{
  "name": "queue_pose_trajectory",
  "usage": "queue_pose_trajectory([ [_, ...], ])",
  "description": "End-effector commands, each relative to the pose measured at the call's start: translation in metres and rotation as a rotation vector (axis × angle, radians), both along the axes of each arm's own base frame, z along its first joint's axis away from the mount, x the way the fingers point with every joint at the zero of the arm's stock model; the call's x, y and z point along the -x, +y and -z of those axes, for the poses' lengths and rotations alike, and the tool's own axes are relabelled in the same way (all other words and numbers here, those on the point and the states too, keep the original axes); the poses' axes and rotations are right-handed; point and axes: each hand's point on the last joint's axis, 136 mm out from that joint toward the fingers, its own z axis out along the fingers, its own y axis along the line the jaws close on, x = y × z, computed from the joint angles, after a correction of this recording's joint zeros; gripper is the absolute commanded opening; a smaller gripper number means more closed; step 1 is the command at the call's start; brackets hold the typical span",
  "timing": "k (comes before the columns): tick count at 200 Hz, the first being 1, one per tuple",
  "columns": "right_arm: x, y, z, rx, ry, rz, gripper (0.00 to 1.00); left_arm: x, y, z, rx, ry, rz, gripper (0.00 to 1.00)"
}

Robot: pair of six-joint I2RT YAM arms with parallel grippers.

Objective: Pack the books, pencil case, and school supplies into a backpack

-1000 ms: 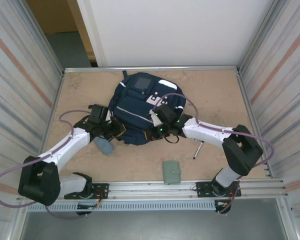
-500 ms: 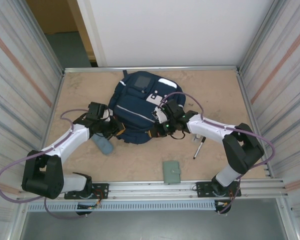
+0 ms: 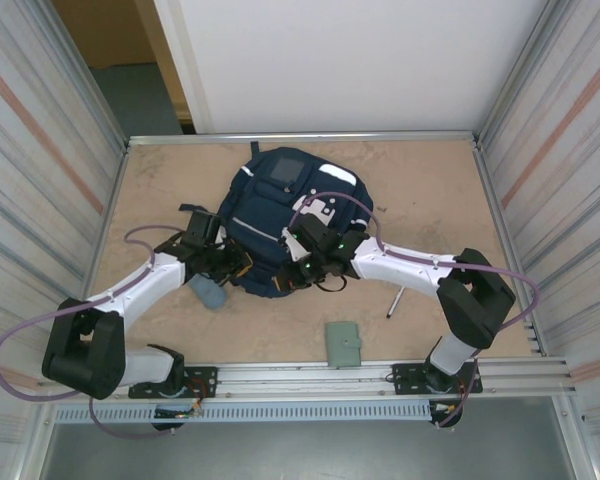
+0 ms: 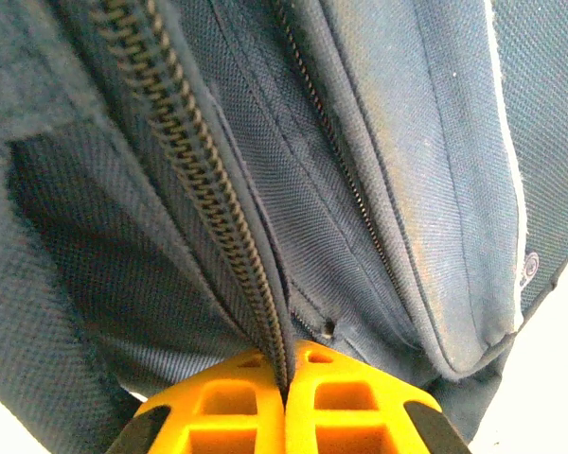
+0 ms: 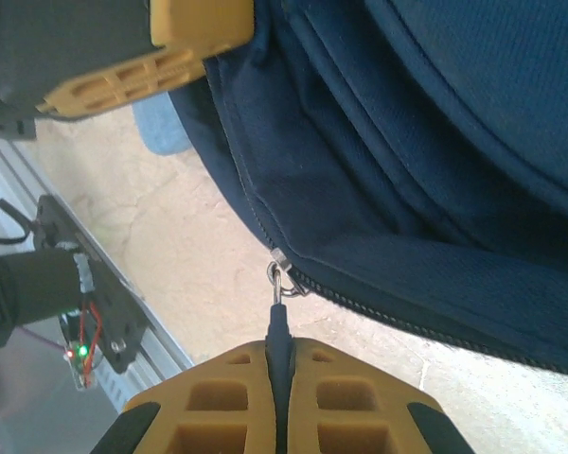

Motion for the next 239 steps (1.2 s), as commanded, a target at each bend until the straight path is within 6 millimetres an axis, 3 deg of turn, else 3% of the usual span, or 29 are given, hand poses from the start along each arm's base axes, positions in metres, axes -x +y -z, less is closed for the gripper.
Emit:
queue_pose_trajectory([
  [1, -0.014, 0.021, -0.028, -0.061, -0.078, 0.045, 0.0, -0.007, -0.007, -0.006, 0.038, -0.029, -0.031, 0.0],
  [15, -0.017, 0.011, -0.025, -0.012, -0.086, 0.08, 0.0, -0.01, -0.004, -0.008, 0.018, -0.04, -0.034, 0.0],
  [47, -0.006, -0.037, 0.002, 0.15, -0.072, 0.116, 0.0, -0.012, 0.012, -0.013, 0.037, -0.008, -0.057, 0.0],
  [66, 0.004, -0.067, 0.018, 0.226, -0.064, 0.125, 0.0, -0.018, 0.018, -0.028, 0.07, -0.039, -0.089, 0.0],
  [95, 0.002, -0.114, 0.033, 0.282, -0.042, 0.221, 0.0, -0.026, 0.018, -0.051, 0.066, -0.087, -0.076, 0.0],
  [136, -0.006, -0.127, 0.024, 0.278, -0.081, 0.24, 0.0, -0.023, 0.016, -0.044, 0.061, -0.078, -0.068, 0.0],
  [173, -0.017, -0.115, 0.03, 0.275, -0.064, 0.213, 0.0, -0.024, 0.019, -0.041, 0.055, -0.079, -0.059, 0.0],
  [207, -0.049, -0.162, 0.055, 0.373, -0.07, 0.315, 0.0, -0.024, 0.029, -0.039, 0.085, -0.059, -0.048, 0.0],
  [239, -0.073, -0.194, 0.054, 0.387, -0.086, 0.385, 0.0, -0.022, 0.016, -0.048, 0.13, -0.074, 0.059, 0.0],
])
